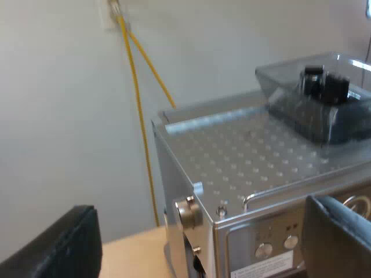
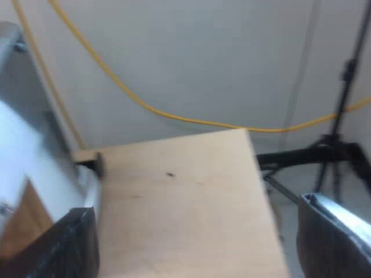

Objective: Place mug into machine

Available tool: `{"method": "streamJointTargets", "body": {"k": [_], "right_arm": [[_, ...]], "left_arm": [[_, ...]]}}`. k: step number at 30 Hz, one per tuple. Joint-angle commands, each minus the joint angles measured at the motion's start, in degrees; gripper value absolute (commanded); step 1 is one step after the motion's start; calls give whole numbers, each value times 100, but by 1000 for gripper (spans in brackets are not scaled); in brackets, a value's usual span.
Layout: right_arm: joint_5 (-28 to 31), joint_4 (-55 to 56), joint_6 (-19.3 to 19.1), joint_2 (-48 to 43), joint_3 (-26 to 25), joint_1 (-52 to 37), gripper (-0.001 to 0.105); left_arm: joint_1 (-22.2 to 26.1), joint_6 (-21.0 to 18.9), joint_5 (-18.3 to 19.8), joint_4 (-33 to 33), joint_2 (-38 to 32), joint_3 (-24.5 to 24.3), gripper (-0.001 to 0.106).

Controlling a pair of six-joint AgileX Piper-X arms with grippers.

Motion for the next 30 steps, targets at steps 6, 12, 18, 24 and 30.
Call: {"method": "streamJointTargets", "body": {"k": [6, 12, 18, 24, 30], "right_arm": [[-475, 323, -241, -926, 145, -126, 71], [-513, 542, -241, -1848, 583, -126, 71], [-513, 611, -95, -2737, 1010, -126, 71], [-513, 1052, 16, -3597, 1279, -126, 71], [-465, 1438, 16, -4399, 1451, -126, 71]], "left_arm": [[3, 42, -187, 543, -950, 356, 71], [3, -99, -187, 699, -2078, 1113, 71], [3, -127, -358, 1305, -3002, 1487, 71], [3, -127, -357, 1828, -3629, 1519, 71], [3, -135, -624, 2275, -4132, 1519, 71]]}}
